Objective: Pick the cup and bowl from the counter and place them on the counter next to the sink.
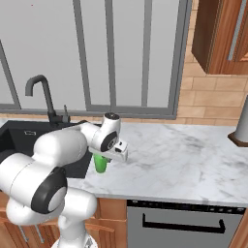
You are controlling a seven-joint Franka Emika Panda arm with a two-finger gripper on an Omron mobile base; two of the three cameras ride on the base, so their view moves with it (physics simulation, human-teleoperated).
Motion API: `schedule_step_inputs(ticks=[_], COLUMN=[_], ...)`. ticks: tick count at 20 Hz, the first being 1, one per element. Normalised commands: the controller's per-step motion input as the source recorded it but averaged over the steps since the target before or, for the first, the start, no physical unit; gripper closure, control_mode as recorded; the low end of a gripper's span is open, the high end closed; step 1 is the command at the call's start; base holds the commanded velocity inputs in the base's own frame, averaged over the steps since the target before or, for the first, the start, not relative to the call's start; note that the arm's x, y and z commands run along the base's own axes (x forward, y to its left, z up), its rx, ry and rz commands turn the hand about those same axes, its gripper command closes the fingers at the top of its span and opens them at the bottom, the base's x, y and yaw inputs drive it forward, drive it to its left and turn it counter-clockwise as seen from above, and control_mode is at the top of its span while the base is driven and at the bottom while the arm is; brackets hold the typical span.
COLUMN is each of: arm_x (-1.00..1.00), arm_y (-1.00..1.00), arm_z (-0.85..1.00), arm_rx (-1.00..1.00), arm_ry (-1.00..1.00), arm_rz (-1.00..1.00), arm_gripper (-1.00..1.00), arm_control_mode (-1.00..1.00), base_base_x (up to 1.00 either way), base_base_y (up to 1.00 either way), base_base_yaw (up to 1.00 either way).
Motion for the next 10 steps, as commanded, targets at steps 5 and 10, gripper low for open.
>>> schedule_step_inputs(ticks=[5, 10], arm_x=[0.00, 0.00], arm_y=[0.00, 0.00], arm_z=[0.00, 0.00], arm_rx=[0.00, 0.00], arm_ry=[0.00, 0.00], arm_rz=[0.00, 0.00], arm_gripper=[-1.00, -1.00], arm_control_mode=[-1.00, -1.00], base_base_x=[0.00, 0.00], base_base_y=[0.00, 0.00], base_base_yaw=[0.00, 0.00])
